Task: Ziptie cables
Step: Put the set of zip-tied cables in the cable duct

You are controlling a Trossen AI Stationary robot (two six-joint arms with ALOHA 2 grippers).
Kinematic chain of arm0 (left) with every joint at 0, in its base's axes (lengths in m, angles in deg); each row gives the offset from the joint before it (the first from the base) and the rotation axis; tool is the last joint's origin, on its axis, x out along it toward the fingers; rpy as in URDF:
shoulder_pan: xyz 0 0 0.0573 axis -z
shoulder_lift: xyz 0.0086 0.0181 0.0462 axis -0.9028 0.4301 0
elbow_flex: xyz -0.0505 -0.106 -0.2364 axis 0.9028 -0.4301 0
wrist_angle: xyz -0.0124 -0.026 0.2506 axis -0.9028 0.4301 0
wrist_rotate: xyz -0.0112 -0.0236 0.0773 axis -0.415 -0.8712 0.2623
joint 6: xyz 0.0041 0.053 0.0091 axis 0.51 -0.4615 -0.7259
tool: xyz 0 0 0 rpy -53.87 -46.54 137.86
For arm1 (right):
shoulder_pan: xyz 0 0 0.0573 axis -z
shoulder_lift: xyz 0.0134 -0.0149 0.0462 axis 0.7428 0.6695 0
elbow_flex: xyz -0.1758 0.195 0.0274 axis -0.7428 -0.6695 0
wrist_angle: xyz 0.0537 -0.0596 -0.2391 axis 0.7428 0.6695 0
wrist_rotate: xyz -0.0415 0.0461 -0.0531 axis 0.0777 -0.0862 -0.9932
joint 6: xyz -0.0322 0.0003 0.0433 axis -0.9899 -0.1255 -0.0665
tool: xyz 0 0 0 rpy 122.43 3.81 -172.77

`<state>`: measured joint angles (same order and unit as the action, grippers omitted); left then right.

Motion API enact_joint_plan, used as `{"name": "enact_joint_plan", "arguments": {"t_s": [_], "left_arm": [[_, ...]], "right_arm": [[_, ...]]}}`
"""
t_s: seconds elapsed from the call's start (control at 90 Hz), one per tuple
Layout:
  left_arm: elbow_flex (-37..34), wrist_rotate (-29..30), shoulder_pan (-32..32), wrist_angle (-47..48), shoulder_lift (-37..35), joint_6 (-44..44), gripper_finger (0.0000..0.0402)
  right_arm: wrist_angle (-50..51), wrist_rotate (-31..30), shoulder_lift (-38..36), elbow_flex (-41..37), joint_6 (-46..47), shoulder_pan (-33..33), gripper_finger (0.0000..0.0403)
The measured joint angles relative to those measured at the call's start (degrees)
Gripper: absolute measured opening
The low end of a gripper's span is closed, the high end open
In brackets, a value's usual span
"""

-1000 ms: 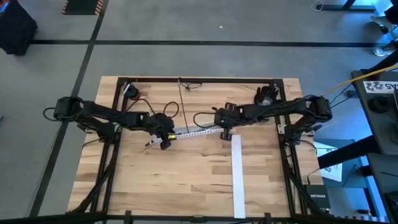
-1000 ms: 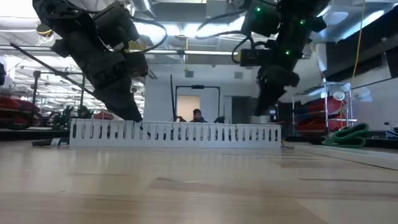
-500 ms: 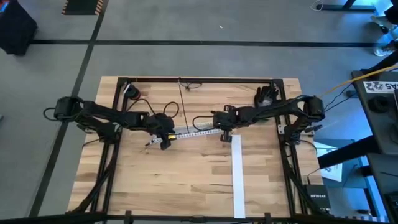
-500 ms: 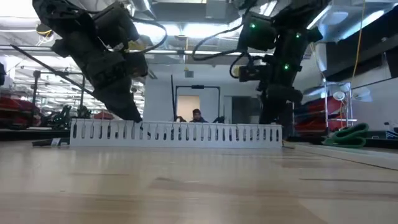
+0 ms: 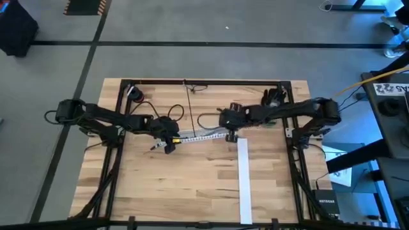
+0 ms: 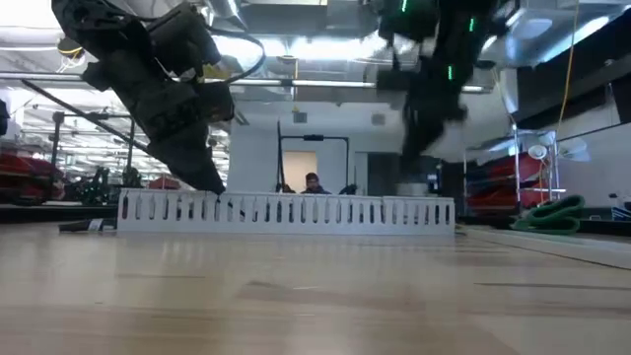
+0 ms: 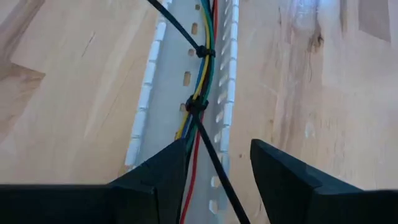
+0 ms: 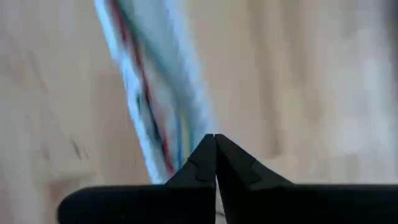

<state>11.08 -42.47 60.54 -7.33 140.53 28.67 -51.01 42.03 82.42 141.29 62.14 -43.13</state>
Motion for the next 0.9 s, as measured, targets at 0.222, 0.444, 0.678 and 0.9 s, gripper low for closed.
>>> {"name": "enact_joint_plan", "arguments": {"t_s": [0.222,0.444,0.678,0.9], "left_arm": [[0.0,0.0,0.0,-0.2,-0.8,-0.5,0.0174],[0.0,0.0,0.0,-0.1,-0.9,-0.6,0.0174],[0.0,0.0,0.0,-0.1,-0.9,-0.7,0.0174],[0.0,0.0,0.0,-0.1,-0.9,-1.4,0.0174]], "right_arm": [[3.6,-0.8,-12.1,-0.8,14.9,-3.7,0.0003],[4.8,0.8,-17.7,-8.6,40.5,-15.1,0.0003],[6.1,2.9,-15.7,-13.8,64.8,-17.9,0.0065],[6.7,2.6,-16.2,-14.6,66.7,-14.8,0.0229]]}}
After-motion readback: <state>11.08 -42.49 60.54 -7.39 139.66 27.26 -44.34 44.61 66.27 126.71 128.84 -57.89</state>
